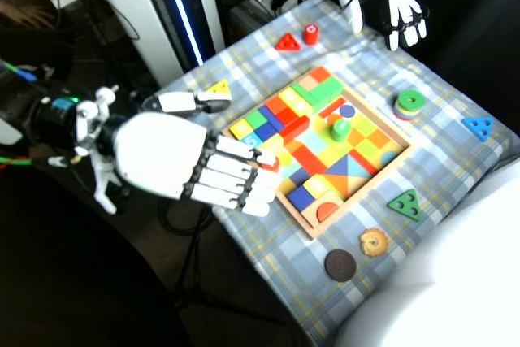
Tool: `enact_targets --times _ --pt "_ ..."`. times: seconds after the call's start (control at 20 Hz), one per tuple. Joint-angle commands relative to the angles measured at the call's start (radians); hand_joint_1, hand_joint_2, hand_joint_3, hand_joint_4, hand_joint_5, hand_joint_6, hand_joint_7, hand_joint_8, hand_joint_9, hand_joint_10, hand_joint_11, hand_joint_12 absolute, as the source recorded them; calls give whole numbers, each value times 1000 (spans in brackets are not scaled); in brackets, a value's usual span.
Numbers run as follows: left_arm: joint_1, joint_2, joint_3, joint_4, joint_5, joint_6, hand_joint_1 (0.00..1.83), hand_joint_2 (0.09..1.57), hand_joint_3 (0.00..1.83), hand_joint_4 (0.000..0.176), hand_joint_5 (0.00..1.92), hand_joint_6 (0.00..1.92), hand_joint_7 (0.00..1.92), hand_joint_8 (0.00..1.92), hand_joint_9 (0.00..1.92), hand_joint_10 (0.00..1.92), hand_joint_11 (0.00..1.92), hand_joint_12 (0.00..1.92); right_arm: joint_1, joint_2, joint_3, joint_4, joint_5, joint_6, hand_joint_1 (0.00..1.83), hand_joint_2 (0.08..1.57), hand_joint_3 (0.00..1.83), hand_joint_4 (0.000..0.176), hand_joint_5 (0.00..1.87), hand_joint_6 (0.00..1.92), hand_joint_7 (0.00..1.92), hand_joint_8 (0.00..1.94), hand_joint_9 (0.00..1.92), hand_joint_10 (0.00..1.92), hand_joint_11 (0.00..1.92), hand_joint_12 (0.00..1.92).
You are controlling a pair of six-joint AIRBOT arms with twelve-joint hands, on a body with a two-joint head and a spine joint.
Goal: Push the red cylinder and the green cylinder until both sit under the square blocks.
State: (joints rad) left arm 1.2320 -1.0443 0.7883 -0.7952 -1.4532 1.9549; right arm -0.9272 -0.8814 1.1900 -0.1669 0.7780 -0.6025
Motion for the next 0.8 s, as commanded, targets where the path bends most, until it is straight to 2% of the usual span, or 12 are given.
enact_targets --times 0.0,0.05,0.1,0.15,0.2,0.25,0.35,0.4,0.45,0.5,0.65,0.75 --pt "-2 1 0 48 -110 -11 403 1261 0 66 591 4 380 5 297 7 0 341 28 -23 5 -2 124 8 0 967 0 130 425 4 0 0 0 0 0 0" --pt "-2 0 0 48 -110 -11 413 1260 0 67 583 1 374 1 291 3 0 317 42 -42 14 -21 124 17 0 952 0 106 438 8 0 0 0 0 0 0" --pt "-2 0 1 48 -108 -12 417 1250 0 61 590 2 371 0 287 1 0 296 74 -86 48 -67 123 60 0 957 0 111 411 0 0 0 0 0 0 0" --pt "-3 0 2 48 -108 -12 405 1253 0 69 588 1 376 1 297 3 0 318 96 -123 80 -102 119 106 0 988 10 60 381 0 0 0 0 0 0 0" --pt "-3 -1 3 48 -108 -13 397 1255 0 57 595 2 386 3 304 4 0 357 113 -154 106 -130 111 139 0 972 1 55 365 0 0 0 0 0 0 0" --pt "-3 -1 3 48 -107 -14 397 1255 0 57 595 2 386 3 304 4 0 357 132 -185 131 -155 97 158 0 972 1 55 365 0 0 0 0 0 0 0" --pt "-3 -1 5 49 -105 -17 397 1252 0 57 609 4 394 2 316 6 0 399 165 -251 183 -203 64 185 0 966 0 82 362 1 0 0 0 0 0 0" --pt "-4 -3 7 50 -101 -21 418 1255 0 24 624 7 390 0 314 3 0 398 179 -275 202 -224 49 192 0 973 3 117 349 2 0 0 0 0 0 0" --pt "-4 -5 10 51 -98 -25 391 1260 1 26 637 7 392 0 316 3 0 450 190 -295 217 -242 35 196 0 963 0 137 349 2 0 0 0 0 0 0" --pt "-4 -7 13 52 -97 -29 390 1267 5 28 639 7 392 0 319 4 0 462 202 -315 231 -258 19 196 0 1003 15 90 336 0 0 0 0 0 0 0" --pt "-5 -10 15 55 -95 -31 391 1266 1 40 647 6 390 2 320 4 0 426 216 -359 271 -290 -14 209 0 995 8 101 318 0 0 0 0 0 0 0" --pt "-7 -10 17 56 -90 -31 404 1262 0 36 653 4 391 1 321 3 0 391 216 -376 287 -296 -26 210 0 1009 11 72 325 9 0 0 0 0 0 0"
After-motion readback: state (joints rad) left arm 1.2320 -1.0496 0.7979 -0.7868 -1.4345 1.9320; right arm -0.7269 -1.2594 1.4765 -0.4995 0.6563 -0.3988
